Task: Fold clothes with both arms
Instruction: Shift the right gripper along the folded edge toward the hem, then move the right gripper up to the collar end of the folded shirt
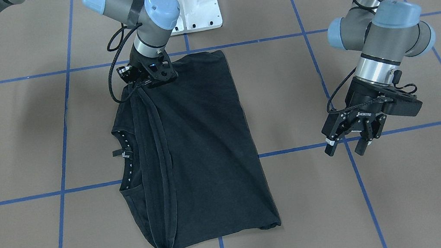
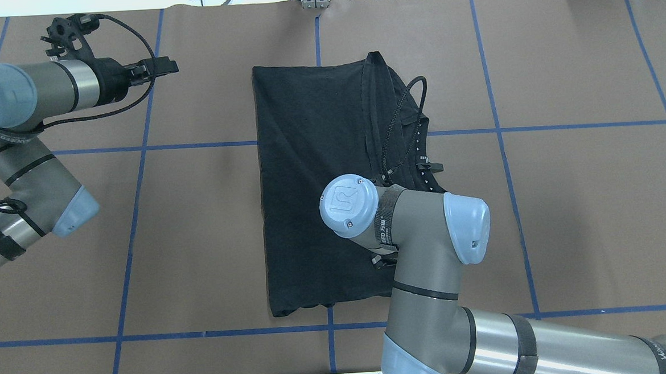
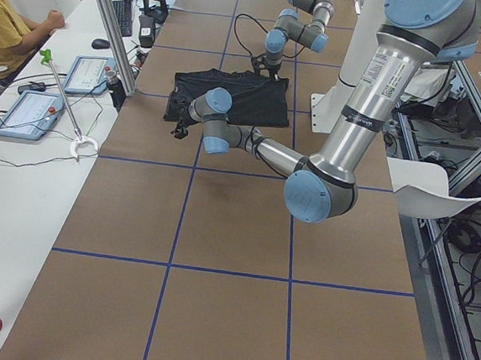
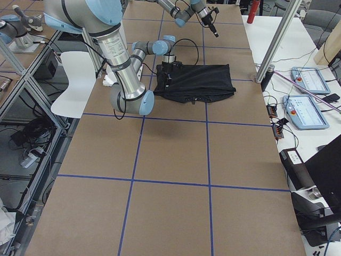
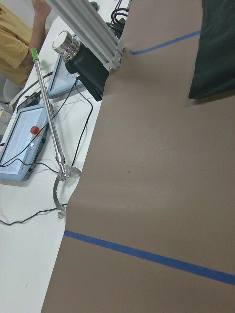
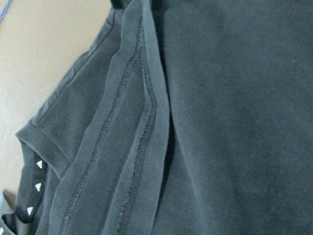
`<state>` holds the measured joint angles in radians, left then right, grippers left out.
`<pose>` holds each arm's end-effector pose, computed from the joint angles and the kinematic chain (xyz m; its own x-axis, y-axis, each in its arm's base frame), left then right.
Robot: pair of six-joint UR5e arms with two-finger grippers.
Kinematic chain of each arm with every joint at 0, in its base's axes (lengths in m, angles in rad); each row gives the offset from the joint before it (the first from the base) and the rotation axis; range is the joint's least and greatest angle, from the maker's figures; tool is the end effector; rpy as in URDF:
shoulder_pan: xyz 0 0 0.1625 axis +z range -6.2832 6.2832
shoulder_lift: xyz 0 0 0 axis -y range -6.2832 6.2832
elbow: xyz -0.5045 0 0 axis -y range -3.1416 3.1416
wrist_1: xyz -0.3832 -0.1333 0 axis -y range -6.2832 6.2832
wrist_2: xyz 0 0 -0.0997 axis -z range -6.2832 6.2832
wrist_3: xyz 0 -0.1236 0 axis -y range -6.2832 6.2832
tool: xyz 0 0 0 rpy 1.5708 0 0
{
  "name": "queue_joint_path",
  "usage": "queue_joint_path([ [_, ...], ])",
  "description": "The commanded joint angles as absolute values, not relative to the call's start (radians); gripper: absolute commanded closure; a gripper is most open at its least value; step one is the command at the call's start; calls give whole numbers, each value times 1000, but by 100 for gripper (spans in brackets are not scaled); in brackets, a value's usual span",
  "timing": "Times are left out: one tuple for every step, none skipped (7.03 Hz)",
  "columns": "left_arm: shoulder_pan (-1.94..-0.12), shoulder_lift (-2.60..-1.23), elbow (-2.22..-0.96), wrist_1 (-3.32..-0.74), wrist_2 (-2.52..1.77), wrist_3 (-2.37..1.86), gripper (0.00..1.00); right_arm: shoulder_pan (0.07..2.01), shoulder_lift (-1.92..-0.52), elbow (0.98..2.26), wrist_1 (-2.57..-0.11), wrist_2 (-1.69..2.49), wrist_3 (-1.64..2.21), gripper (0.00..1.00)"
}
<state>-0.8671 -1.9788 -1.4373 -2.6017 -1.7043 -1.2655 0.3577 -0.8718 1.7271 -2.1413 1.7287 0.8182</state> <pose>0.3725 -0.6195 0.4576 0.3640 0.0315 -0.9309 0.5905 0.7651 0.2568 -0.6214 -0.3538 0.3486 0.8642 -0.3976 0.3082 0.3923 0.9162 0.0819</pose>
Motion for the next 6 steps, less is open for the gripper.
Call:
queue_joint_path([
  [-868,-1979,-1437,-2602,-1704,-1266,0,364,-879,1727,-2140,1738,805,100],
  [-868,-1979,-1437,-2603,-1704,-1266,0,373,-879,1727,-2140,1752,804,100],
  [-868,-1979,-1437,-2603,-1704,-1266,0,388,-879,1730,-2141,1769,793,100],
  [-868,-1979,-1437,-2603,-1704,-1267,0,406,-879,1738,-2143,1790,784,100],
  [-868,-1979,-1445,-2602,-1704,-1267,0,414,-911,1765,-2148,1805,799,100],
  [-868,-1979,-1445,-2603,-1704,-1267,0,410,-1036,1855,-2140,1815,872,100],
])
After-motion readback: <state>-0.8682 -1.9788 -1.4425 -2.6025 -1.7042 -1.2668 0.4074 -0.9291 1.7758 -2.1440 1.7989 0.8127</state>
